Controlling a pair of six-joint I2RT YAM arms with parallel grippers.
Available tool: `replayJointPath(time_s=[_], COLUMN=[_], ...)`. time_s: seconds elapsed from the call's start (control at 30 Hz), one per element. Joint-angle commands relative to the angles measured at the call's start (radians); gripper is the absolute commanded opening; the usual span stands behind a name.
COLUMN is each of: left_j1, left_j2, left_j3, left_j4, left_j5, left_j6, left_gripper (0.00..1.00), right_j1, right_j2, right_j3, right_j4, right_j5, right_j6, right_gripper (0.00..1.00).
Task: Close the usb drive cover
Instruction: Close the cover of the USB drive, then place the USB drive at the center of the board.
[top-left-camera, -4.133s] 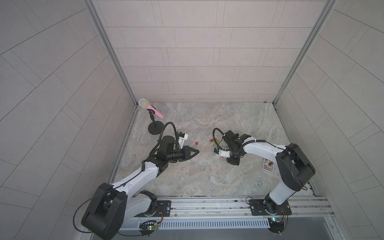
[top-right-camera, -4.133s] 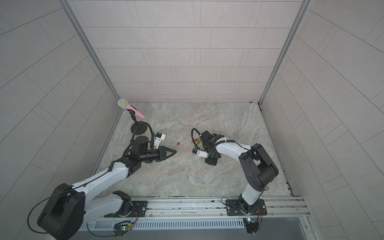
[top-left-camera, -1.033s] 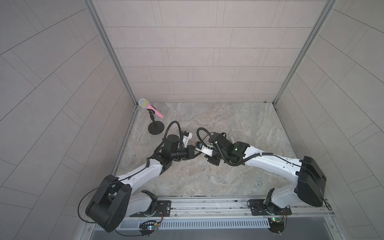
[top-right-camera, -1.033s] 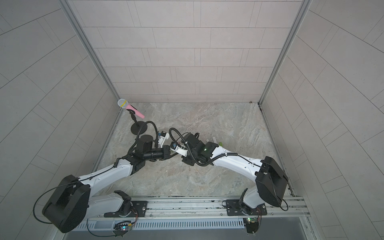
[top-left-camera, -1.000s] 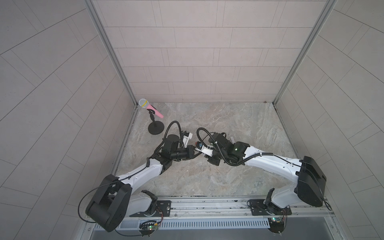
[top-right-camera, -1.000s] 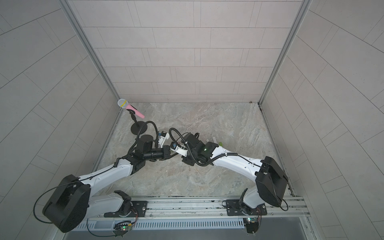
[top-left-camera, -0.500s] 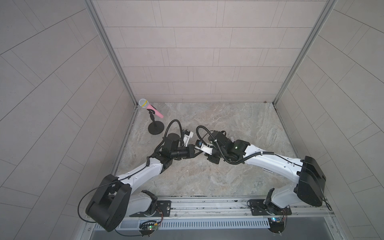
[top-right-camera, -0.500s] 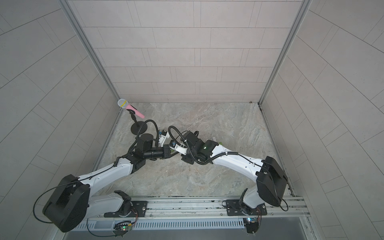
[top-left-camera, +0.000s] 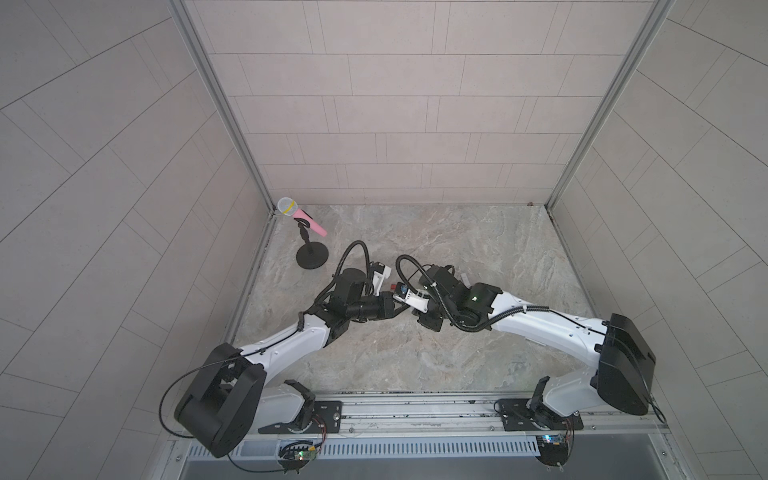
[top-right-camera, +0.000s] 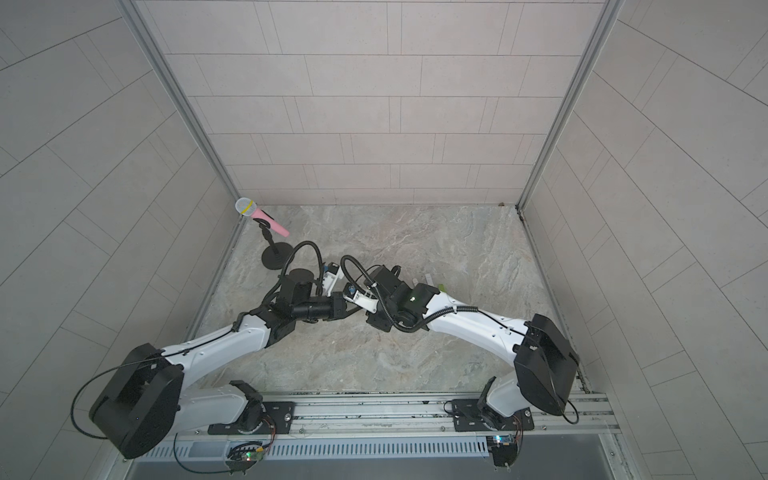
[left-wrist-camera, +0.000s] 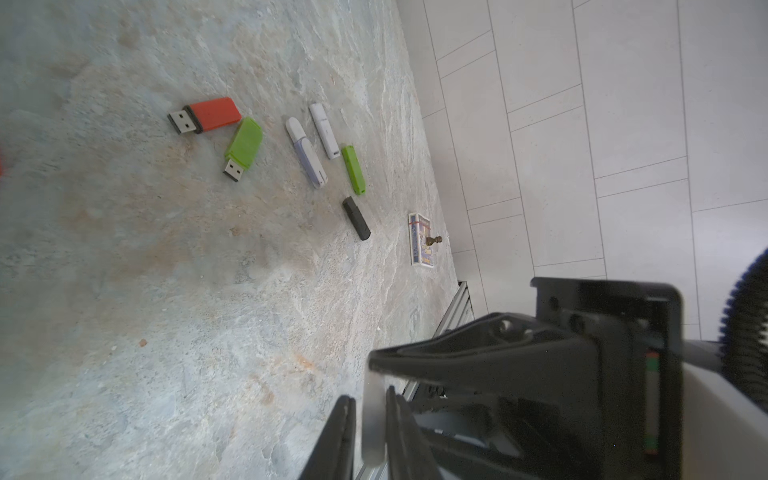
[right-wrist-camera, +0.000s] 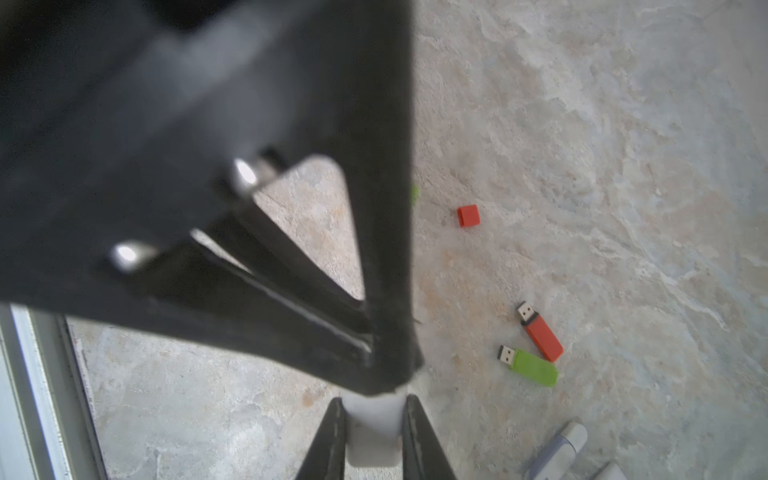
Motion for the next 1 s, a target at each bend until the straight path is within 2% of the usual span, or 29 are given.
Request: replayJointPath(time_s=[0.0, 0.1, 0.17, 0.27, 0.4, 0.5, 0.63, 0.83, 0.97], left_j1=[-0.007, 0.0, 0.001, 0.002, 0.004, 0.007, 0.018, 0.037, 0.047], left_j2=[-0.038, -0.069, -0.086, -0.124, -0.2, -0.271, -0.339, -0.351, -0.332], left_j3=[0.053, 0.054, 0.048, 0.033, -0.002, -0.007, -0.006, 0.0, 0.003], left_j4=[-0.131, -0.156, -0.167, -0.203, -0.216, -0.272, -0.344, -0.394, -0.403], left_j5=[-0.097, -0.168, -0.194, -0.246, -0.325, -0.406, -0.483, -0.506, -0.506], left_j6=[0.054, 0.054, 0.056, 0.066, 0.068, 0.088, 0.118, 0.134, 0.13], left_gripper=[0.4, 0.53, 0.56, 0.58, 0.59, 0.6, 0.63, 0.63, 0.63], right_j1=[-0.06, -0.122, -0.171, -0.235, -0.352, -0.366, -0.364, -0.365, -0.365], right_j2=[-0.094, -0.157, -0.166, -0.132, 0.016, 0.153, 0.246, 0.294, 0.302], right_j3=[-0.111, -0.217, -0.249, -0.21, -0.104, -0.012, 0.016, 0.035, 0.05], right_j4=[0.033, 0.024, 0.015, -0.05, -0.186, -0.312, -0.339, -0.358, -0.377], right_j5=[0.042, 0.006, -0.009, 0.014, -0.024, -0.002, 0.0, 0.041, 0.055], right_j6=[0.077, 0.155, 0.197, 0.259, 0.373, 0.368, 0.382, 0.395, 0.387], right_gripper=[0.18, 0.2, 0.2, 0.22, 0.21, 0.19, 0.2, 0.22, 0.29])
